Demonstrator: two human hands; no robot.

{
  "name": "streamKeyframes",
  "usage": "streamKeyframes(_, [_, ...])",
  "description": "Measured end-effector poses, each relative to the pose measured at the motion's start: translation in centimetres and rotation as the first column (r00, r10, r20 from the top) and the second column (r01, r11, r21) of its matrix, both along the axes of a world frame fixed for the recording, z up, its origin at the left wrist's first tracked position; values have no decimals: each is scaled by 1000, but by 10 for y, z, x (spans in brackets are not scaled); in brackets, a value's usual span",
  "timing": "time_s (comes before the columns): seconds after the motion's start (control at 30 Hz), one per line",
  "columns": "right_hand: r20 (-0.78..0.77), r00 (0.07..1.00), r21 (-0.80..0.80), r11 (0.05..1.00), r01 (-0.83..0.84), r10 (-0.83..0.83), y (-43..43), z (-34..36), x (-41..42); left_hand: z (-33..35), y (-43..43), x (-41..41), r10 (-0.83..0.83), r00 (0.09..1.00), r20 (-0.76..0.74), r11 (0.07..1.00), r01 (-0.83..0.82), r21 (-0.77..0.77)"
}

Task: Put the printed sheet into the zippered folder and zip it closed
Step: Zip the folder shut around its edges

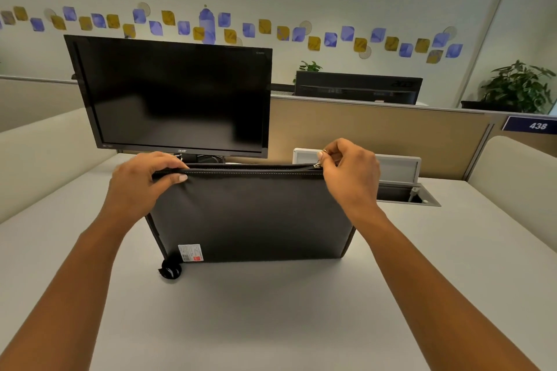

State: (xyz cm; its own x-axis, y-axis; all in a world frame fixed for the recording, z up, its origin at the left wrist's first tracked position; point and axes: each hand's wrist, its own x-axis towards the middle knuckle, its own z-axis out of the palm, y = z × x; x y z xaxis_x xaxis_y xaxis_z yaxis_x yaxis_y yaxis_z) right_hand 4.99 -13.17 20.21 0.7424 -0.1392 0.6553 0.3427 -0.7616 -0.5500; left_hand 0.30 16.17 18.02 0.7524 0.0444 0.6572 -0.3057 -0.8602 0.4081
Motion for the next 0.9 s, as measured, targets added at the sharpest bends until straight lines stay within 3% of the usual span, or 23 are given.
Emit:
streamKeyframes(0.13, [-45,999,71,997,-16,20,6,9,-9,16,4,15,-28,997,-77,997,33,70])
streamKeyframes(0.23, [-86,995,85,995,-44,51,12,12,-16,25,-21,24,-101,984,-147,970,130,205])
streamKeyframes(0.43, [-126,990,88,995,-50,61,16,12,-23,22,-99,25,-338,935,-102,878,353,324])
streamKeyframes(0.73, [-154,988,61,998,29,-20,-4,9,-22,19,-127,26,-361,927,-98,900,374,223])
streamKeyframes(0.9, [-156,985,127,988,87,-66,-30,5,-24,17,-129,28,-328,938,-113,920,344,185])
